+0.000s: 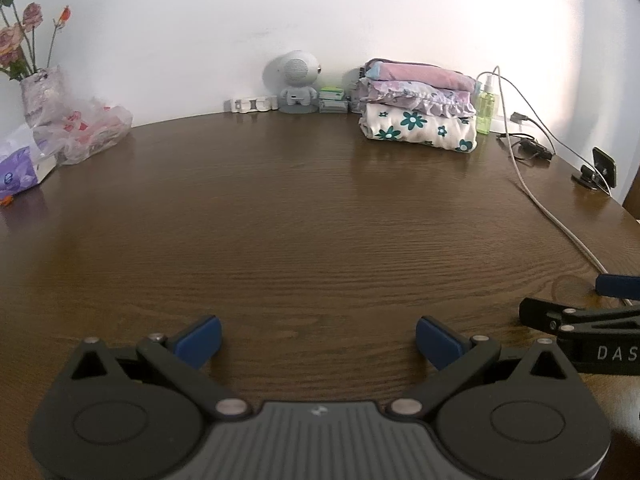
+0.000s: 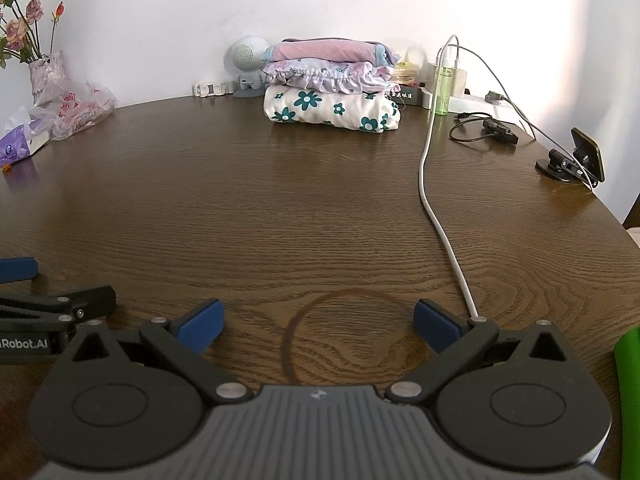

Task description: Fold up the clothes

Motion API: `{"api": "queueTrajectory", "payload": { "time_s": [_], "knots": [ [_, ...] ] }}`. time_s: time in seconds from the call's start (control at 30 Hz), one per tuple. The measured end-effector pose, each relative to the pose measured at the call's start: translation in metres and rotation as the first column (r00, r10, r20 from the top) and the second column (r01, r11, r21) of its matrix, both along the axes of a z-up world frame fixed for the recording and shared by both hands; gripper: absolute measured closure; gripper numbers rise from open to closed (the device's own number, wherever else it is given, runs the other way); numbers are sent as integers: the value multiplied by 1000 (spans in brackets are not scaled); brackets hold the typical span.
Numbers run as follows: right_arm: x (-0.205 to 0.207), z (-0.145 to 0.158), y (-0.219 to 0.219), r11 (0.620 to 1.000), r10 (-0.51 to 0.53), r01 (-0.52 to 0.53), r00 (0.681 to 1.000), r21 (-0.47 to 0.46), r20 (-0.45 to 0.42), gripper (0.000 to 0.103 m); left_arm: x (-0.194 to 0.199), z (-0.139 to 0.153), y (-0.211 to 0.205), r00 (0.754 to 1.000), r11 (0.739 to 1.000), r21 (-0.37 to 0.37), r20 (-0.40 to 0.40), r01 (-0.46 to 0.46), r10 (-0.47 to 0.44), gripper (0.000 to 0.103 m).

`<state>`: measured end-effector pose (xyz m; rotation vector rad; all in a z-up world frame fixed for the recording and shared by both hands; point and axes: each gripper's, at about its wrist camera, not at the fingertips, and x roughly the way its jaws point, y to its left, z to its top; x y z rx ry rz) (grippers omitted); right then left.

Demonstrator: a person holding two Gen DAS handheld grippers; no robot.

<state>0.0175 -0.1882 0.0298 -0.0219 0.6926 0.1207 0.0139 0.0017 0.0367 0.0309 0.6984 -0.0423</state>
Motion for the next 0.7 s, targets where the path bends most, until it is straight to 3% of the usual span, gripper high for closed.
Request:
{"api": "queueTrajectory", "payload": {
  "time_s": [0.7],
  "knots": [
    [-1, 0, 1, 1000, 16, -16, 1000, -1, -1, 0, -1, 0, -3, 1000, 1000, 0, -1, 7, -7, 0]
  ]
}}
